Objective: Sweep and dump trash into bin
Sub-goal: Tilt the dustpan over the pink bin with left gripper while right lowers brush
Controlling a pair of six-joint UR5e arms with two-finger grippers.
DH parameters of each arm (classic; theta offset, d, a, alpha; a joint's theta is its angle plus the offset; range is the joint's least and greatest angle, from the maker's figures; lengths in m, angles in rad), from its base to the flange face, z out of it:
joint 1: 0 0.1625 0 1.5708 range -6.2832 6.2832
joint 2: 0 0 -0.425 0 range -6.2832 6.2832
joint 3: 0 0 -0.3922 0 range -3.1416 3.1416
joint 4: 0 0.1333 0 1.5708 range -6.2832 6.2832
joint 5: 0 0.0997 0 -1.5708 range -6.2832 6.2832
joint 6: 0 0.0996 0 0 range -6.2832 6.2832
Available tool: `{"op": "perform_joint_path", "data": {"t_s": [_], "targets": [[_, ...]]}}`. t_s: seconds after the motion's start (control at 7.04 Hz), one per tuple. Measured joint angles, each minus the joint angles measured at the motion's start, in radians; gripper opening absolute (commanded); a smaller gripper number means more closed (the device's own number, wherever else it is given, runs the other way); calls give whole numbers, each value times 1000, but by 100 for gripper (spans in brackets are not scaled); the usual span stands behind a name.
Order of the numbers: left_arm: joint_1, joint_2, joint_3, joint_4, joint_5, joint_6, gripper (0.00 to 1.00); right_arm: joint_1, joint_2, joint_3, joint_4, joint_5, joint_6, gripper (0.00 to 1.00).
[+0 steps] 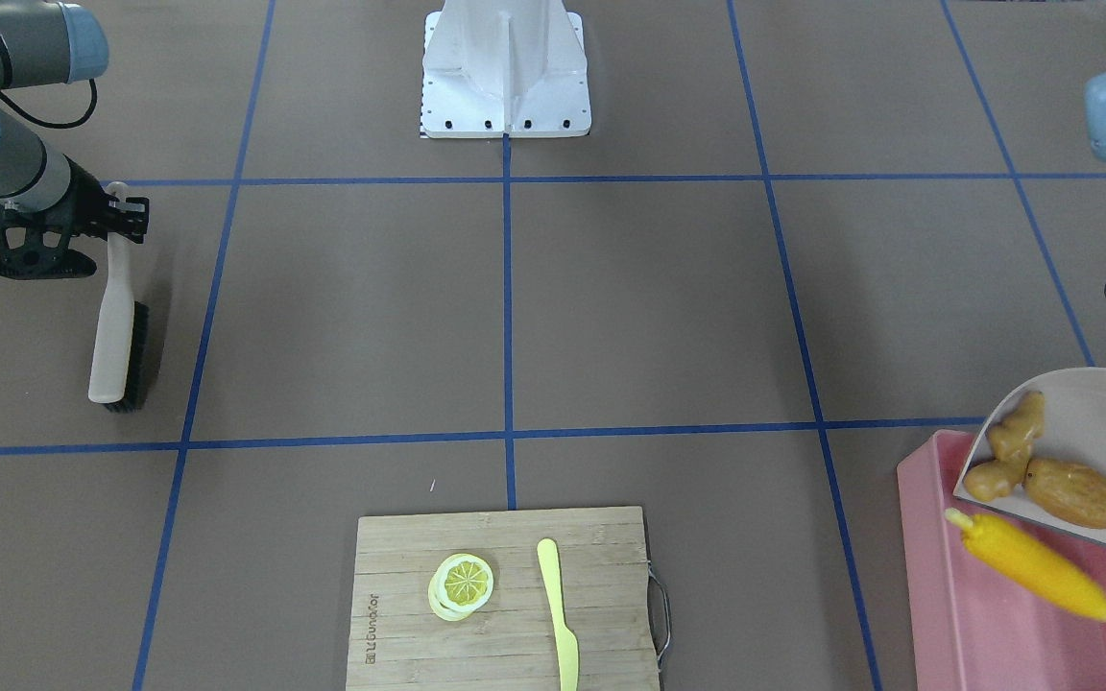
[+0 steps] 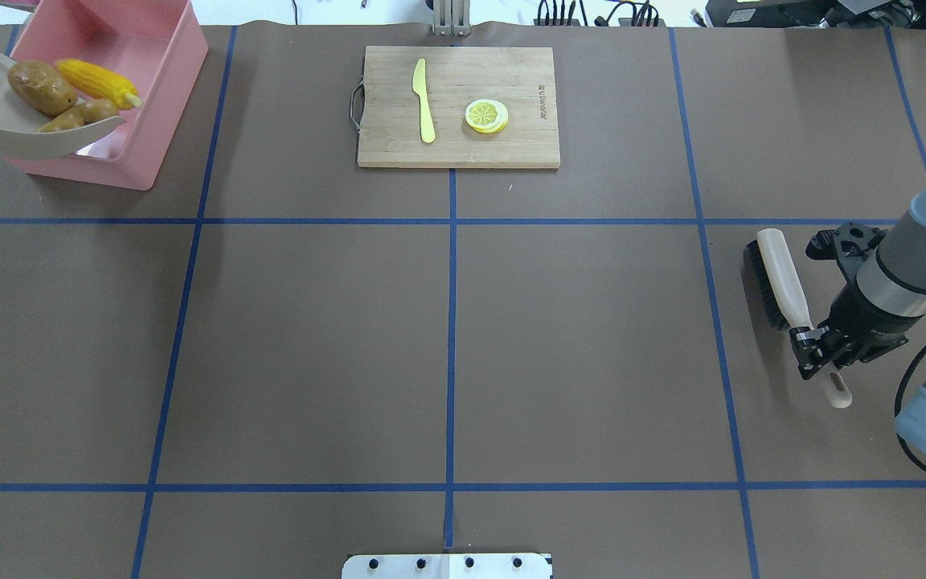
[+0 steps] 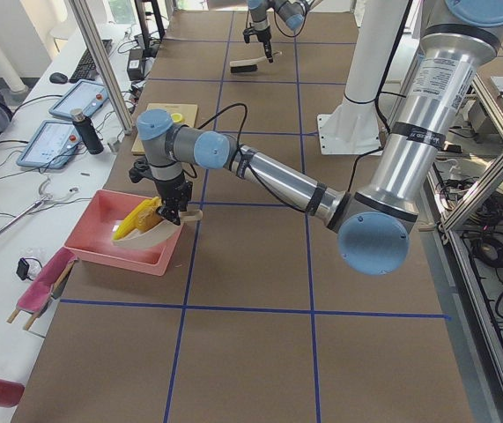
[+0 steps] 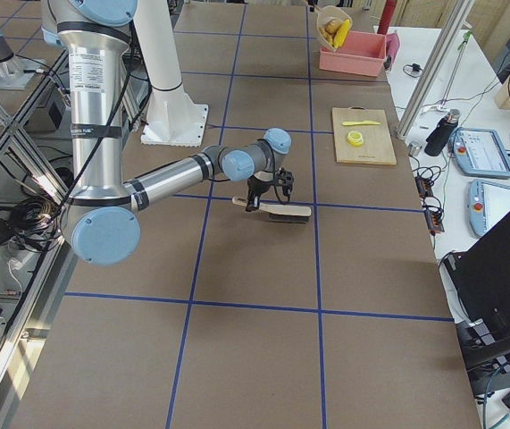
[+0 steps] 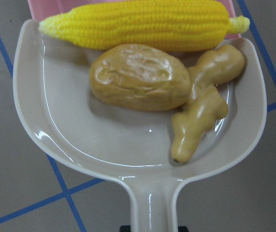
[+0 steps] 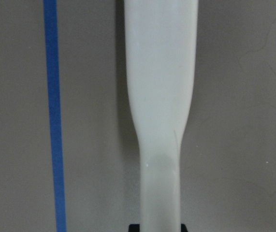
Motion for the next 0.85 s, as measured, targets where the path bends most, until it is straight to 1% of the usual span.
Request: {"op": "perform_joint_path", "data": {"t_s": [0.14, 0.28, 0.43, 0.71, 0.85], "targets": [[-4, -33, 50, 26, -2, 18, 0, -6, -6, 2, 0, -1, 2, 15], [-5, -54, 83, 46, -4, 36, 0, -9, -8, -1, 1, -1, 2, 66], [-6, -69, 108, 64, -6, 51, 0, -10, -8, -4, 2, 0, 2, 100], [-13, -120, 173, 121, -20, 99, 0, -11, -9, -6, 17, 1, 2, 100], [-23, -140, 187, 145, -26, 121, 0, -11, -9, -7, 28, 0, 2, 100]]}}
